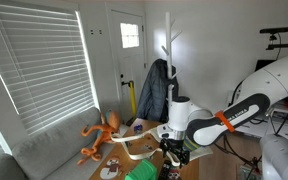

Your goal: Put the remote on the table's top left corner

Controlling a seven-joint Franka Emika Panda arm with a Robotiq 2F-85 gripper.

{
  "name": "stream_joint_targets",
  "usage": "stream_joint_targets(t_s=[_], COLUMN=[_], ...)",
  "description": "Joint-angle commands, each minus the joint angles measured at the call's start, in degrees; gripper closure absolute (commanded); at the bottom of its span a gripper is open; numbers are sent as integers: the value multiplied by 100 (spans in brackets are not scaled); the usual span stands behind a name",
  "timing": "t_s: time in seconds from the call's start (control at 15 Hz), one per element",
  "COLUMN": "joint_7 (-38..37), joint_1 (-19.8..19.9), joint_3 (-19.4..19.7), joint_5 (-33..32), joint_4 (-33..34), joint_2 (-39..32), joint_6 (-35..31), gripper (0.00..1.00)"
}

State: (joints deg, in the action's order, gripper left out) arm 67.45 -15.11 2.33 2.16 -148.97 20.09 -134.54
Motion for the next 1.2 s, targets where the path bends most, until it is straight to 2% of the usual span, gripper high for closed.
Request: stream_joint_targets(t_s=[0.0, 0.4, 0.67, 0.87, 1.0, 1.07, 1.13], joint_7=[43, 609, 1033, 1221, 1322, 1336, 1371], joint_1=[95, -29, -23, 41, 70, 89, 102], joint_3=[-96, 13, -10, -67, -71, -83, -92], joint_5=[46, 350, 696, 800, 898, 910, 935], joint_4=[7, 113, 274, 401, 502, 538, 573], joint_2=[-12, -357, -636, -775, -866, -917, -960], joint_6=[12, -379, -288, -293, -229, -213, -204], gripper=[0, 0, 1, 11, 12, 18, 19])
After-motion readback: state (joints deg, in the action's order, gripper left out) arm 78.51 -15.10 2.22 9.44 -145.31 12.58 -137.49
